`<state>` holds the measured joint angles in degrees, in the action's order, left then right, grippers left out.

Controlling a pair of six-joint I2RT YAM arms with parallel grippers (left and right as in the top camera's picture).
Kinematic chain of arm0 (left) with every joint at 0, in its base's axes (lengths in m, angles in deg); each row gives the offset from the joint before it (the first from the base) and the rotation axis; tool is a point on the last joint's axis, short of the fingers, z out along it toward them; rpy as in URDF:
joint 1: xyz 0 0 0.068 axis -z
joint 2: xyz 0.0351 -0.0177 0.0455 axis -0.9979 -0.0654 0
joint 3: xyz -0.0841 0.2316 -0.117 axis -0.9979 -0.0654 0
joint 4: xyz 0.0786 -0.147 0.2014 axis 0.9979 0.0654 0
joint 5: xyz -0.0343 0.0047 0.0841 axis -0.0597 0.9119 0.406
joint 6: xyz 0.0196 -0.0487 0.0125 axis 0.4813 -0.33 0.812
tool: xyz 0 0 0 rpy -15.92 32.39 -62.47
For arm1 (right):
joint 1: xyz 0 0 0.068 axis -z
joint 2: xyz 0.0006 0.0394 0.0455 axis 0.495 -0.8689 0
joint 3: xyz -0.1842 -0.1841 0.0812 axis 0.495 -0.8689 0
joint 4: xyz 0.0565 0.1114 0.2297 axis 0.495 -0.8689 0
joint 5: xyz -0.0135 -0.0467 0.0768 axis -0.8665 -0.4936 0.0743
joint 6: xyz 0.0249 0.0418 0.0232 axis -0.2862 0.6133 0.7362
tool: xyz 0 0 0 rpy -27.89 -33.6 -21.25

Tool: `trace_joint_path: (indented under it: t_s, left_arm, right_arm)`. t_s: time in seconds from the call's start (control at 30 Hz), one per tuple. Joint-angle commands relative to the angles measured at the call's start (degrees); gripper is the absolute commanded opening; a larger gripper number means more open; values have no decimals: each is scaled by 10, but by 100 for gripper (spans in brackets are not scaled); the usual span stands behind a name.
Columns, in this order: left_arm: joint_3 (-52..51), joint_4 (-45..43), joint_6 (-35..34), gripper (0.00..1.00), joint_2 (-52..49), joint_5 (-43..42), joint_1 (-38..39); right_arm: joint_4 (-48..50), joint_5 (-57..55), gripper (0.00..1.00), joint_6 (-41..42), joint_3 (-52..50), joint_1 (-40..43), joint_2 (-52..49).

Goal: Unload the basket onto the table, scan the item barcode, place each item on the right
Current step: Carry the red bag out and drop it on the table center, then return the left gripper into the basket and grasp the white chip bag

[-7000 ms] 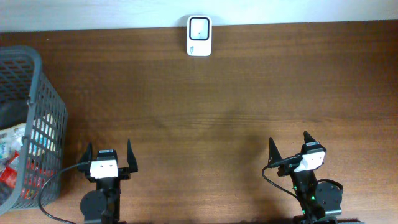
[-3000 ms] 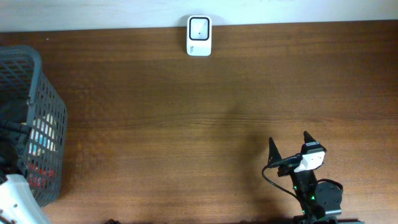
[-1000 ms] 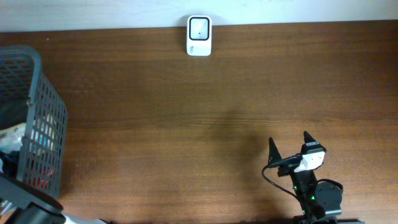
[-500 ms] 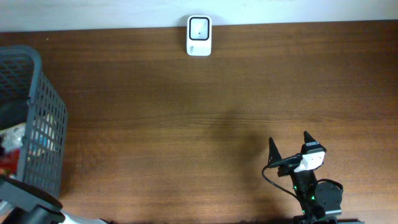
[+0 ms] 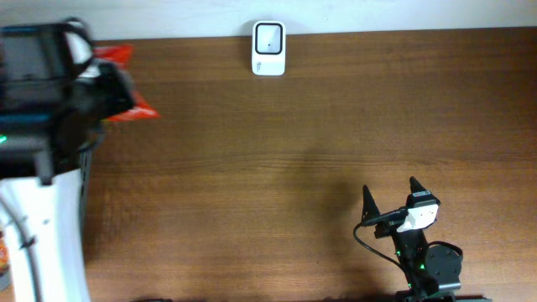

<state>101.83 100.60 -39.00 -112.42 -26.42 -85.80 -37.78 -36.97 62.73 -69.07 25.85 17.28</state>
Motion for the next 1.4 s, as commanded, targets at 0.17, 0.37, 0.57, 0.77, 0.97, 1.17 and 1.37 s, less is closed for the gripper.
trace_joint_path:
  t_s: [0.17, 0.37, 0.57, 0.77, 0.97, 1.17, 1.37]
  left_arm:
    - [-242, -112, -9, 12, -100, -3, 143]
    - [-313, -211, -24, 18, -184, -67, 194]
    - [-312, -224, -32, 68, -235, -84, 225]
    - [-236, -184, -19, 87, -208, -26, 212]
    - [-44, -76, 33, 88, -115, -20, 85]
    - [-14, -51, 33, 94, -9, 64, -44]
    - [-14, -64, 24, 98, 26, 64, -137]
  right_arm:
    - [-2, -1, 99, 6, -4, -3, 2]
    - [-2, -1, 99, 6, -4, -3, 2]
    - [-2, -1, 99, 6, -4, -3, 2]
    - [-2, -1, 99, 5, -4, -3, 2]
    - [-2, -1, 99, 5, -4, -3, 2]
    - [-2, -1, 99, 5, -4, -3, 2]
    - [-2, -1, 99, 5, -4, -3, 2]
